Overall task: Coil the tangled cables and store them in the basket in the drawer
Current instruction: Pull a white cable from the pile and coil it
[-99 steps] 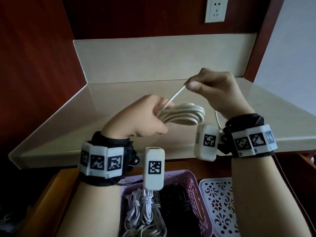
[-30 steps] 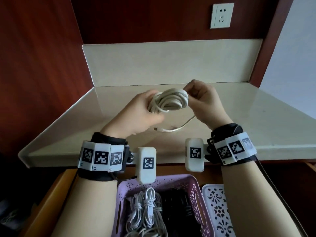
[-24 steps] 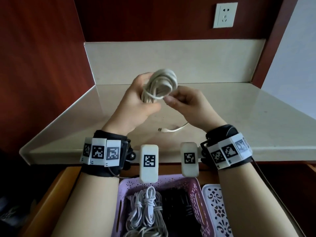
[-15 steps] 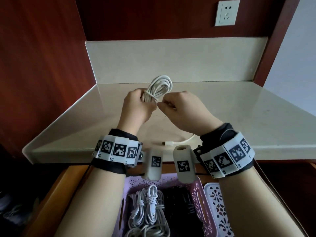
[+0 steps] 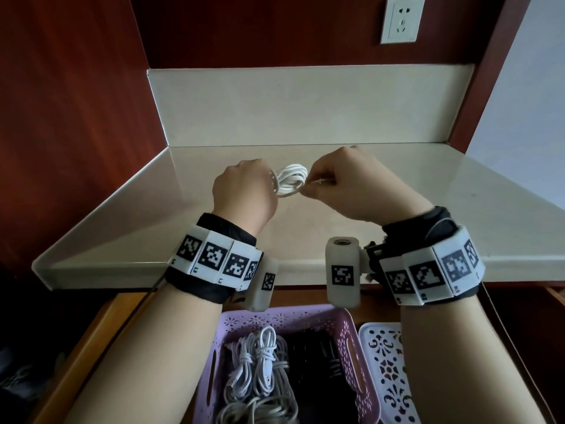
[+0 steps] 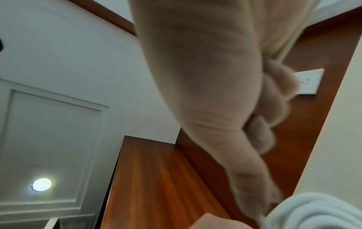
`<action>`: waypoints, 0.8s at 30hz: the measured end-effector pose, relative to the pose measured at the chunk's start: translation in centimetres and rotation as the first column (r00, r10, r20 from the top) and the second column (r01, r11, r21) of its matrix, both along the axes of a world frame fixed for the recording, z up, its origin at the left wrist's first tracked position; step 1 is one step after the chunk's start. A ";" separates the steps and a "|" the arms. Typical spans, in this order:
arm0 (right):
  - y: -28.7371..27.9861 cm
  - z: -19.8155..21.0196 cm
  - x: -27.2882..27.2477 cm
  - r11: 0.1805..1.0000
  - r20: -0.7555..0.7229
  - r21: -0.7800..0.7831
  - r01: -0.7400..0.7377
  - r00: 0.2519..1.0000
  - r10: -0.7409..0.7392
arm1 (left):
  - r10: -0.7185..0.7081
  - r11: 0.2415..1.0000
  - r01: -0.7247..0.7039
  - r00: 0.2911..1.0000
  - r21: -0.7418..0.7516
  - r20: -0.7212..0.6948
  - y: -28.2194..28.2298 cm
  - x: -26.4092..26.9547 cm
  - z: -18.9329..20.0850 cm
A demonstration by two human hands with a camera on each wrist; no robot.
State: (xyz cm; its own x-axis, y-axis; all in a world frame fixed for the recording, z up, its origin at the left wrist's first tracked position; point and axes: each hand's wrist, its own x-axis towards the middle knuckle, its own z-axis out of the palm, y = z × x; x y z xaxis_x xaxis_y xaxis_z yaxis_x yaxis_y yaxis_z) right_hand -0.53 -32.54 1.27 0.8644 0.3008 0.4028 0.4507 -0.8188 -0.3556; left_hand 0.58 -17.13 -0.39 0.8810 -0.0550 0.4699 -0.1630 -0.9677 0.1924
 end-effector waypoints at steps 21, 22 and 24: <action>-2.5 -2.4 2.9 0.772 0.118 0.609 -0.180 0.984 0.136 | -0.365 0.930 0.356 0.871 -0.089 -0.330 0.2 -0.8 2.1; -2.4 -2.5 3.0 0.765 0.119 0.613 -0.199 0.980 0.159 | -0.408 0.913 0.372 0.849 -0.170 -0.335 0.4 -0.8 2.3; -2.1 -2.9 3.3 0.752 0.120 0.616 -0.237 0.971 0.207 | -0.484 0.846 0.362 0.830 -0.392 -0.278 0.8 -0.9 2.5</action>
